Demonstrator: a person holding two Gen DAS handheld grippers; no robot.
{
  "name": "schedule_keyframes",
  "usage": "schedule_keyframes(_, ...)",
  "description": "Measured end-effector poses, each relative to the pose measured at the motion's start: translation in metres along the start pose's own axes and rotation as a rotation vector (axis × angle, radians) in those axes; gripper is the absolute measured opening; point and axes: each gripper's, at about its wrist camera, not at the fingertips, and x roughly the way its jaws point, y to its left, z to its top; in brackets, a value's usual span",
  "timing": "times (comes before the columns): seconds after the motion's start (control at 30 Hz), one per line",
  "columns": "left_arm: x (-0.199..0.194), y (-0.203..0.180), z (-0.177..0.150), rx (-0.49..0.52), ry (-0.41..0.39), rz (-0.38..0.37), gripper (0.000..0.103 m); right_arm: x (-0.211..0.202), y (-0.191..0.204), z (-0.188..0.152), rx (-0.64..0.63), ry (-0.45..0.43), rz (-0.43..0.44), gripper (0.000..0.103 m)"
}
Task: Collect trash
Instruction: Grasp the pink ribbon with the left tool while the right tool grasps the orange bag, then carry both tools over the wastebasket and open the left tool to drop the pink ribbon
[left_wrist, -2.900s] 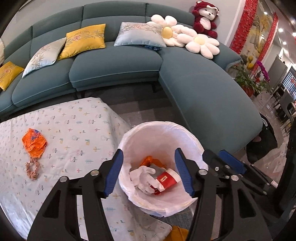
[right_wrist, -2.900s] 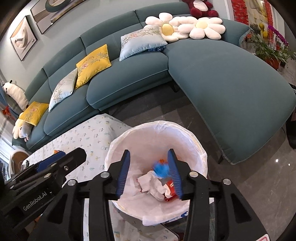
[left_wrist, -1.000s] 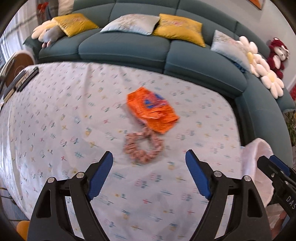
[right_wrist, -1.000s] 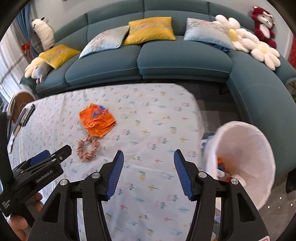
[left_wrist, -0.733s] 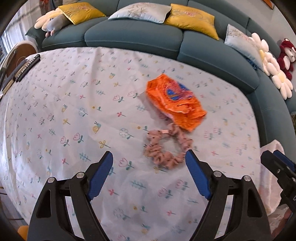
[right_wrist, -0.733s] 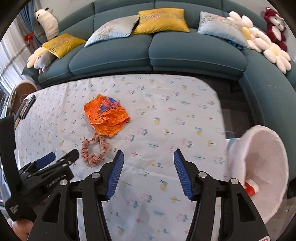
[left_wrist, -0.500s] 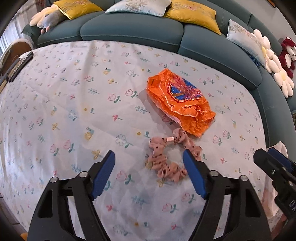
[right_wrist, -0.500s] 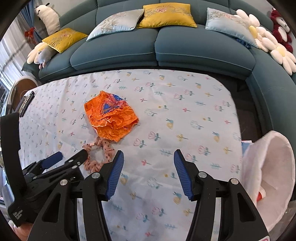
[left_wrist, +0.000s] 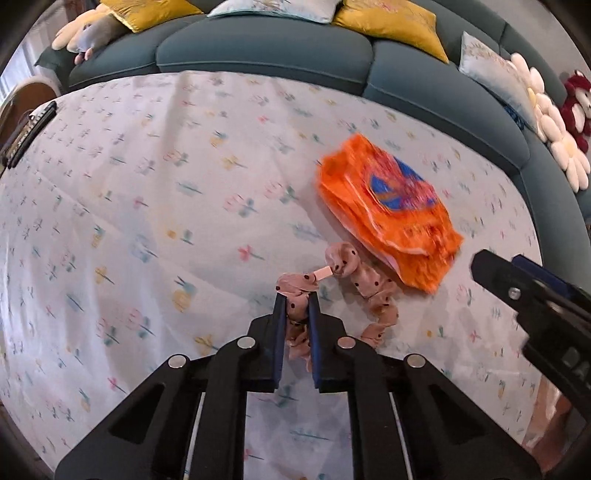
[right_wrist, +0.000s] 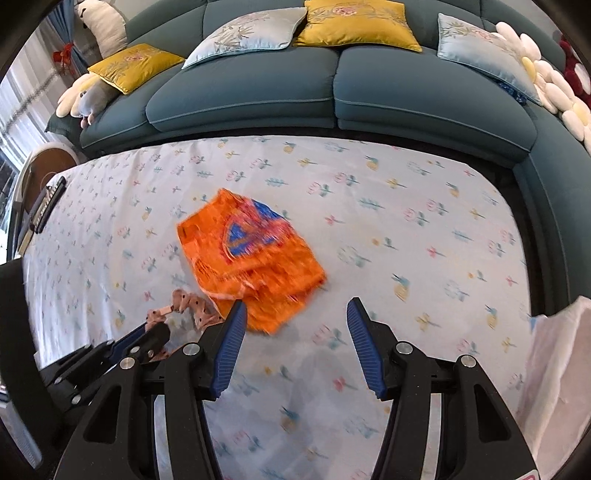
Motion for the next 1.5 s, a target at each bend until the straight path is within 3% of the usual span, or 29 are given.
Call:
schedule_keyframes(0.2,-0.009,0.025,0.016,-0.047,-0.032,0.014,0.011,0.024,0.022,0.015,0.005,0.012,0.004,0.055)
schedule_keyframes(0.37,-0.010,0.040,0.022,-0.068,-0.035,0.029,0.011,0.055,0.035,0.016,0.008,0.077,-0.020,0.053)
schedule_keyframes(0.5,-0.013,0.044,0.020,-0.067,-0.039,0.027,0.011,0.055,0.038,0.008,0.005,0.063,-0.025,0.030)
schedule_keyframes(0.63,-0.019,0.039,0.017,-0.050,-0.044,0.029,0.011,0.040,0.038,0.002,-0.038,0.044,-0.039,0.013)
schedule_keyframes(0.67,-0.022,0.036,0.017,-0.049,-0.048,0.026,0.011,0.035,0.037,0.001,-0.040,0.038,-0.039,0.013)
schedule_keyframes(1.07,-0.096,-0.043,0.012,0.051,-0.148,-0.034,0.011,-0.090,-0.032,0.005,0.041,-0.148,-0.039,0.013)
schedule_keyframes(1.5,-0.183,-0.203,-0.035,0.259,-0.255,-0.159,0.011,-0.238,-0.167,-0.046,0.183,-0.334,-0.125,0.013)
